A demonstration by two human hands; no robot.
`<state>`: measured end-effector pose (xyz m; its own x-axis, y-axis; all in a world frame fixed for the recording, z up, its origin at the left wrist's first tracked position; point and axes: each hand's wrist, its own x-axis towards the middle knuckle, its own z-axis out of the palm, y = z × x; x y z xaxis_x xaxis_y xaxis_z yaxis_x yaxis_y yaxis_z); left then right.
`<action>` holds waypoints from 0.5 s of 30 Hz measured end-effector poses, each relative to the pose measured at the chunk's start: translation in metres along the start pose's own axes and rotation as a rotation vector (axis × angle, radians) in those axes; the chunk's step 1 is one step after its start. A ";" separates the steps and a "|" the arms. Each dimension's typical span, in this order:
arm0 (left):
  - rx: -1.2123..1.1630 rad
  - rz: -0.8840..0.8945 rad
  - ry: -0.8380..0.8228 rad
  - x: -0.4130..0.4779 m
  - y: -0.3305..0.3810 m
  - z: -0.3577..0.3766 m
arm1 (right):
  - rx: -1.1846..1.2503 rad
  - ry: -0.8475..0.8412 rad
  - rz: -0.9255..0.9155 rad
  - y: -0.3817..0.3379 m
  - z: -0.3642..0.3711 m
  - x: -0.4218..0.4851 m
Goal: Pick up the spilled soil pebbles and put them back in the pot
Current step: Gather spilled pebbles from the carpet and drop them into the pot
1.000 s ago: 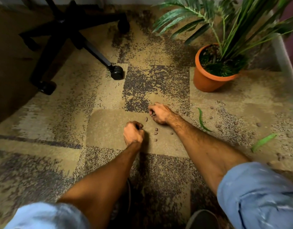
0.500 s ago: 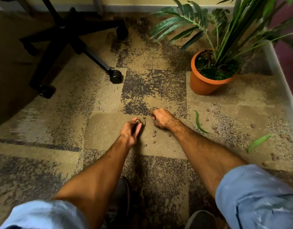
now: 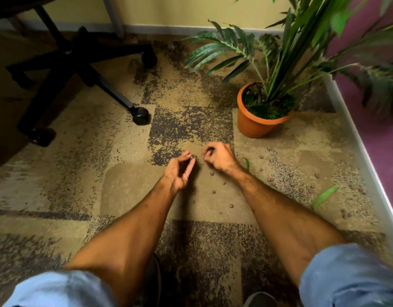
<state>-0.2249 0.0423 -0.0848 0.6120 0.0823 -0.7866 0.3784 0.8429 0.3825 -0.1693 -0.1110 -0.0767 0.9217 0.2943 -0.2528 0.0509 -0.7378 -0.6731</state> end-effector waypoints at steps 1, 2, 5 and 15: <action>0.030 0.012 -0.030 0.001 0.001 0.017 | 0.044 0.089 0.019 0.001 -0.014 0.004; 0.060 0.026 -0.064 0.002 0.002 0.035 | 0.057 0.185 0.027 0.003 -0.028 0.007; 0.147 0.059 -0.166 0.004 0.003 0.093 | 0.102 0.376 0.025 0.013 -0.074 0.014; 0.486 0.179 -0.241 0.013 -0.005 0.240 | -0.143 0.561 -0.034 0.041 -0.187 0.022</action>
<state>-0.0528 -0.0887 0.0194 0.8157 0.0295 -0.5778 0.4951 0.4812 0.7234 -0.0748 -0.2489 0.0199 0.9795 -0.0193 0.2006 0.0994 -0.8196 -0.5642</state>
